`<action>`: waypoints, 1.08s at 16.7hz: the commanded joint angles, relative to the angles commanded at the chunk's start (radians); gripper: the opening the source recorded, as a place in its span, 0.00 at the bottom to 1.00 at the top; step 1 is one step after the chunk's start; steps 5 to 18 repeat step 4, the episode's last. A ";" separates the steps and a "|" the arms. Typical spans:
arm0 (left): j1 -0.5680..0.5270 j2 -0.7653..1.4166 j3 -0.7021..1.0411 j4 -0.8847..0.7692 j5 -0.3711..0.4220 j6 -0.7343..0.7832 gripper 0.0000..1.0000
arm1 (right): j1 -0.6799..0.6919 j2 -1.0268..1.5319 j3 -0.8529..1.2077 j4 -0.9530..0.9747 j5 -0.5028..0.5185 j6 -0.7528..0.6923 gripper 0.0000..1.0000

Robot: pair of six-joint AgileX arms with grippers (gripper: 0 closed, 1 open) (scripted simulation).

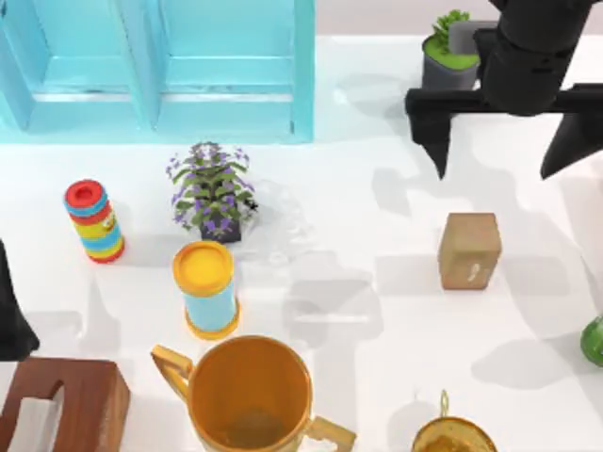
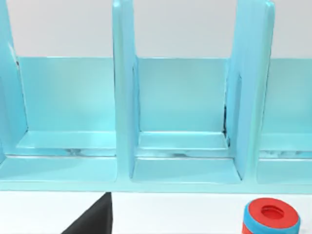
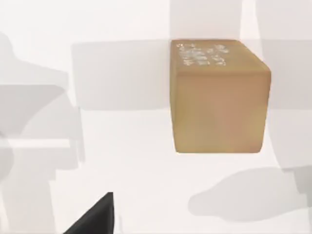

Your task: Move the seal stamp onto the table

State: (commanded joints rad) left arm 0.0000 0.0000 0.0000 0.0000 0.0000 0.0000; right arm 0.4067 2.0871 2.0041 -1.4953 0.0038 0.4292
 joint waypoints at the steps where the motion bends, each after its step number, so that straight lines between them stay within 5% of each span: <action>1: 0.000 0.000 0.000 0.000 0.000 0.000 1.00 | -0.001 -0.005 0.029 -0.029 0.000 -0.001 1.00; 18: 0.000 0.000 0.000 0.000 0.000 0.000 1.00 | -0.001 -0.012 0.055 -0.056 0.000 -0.003 1.00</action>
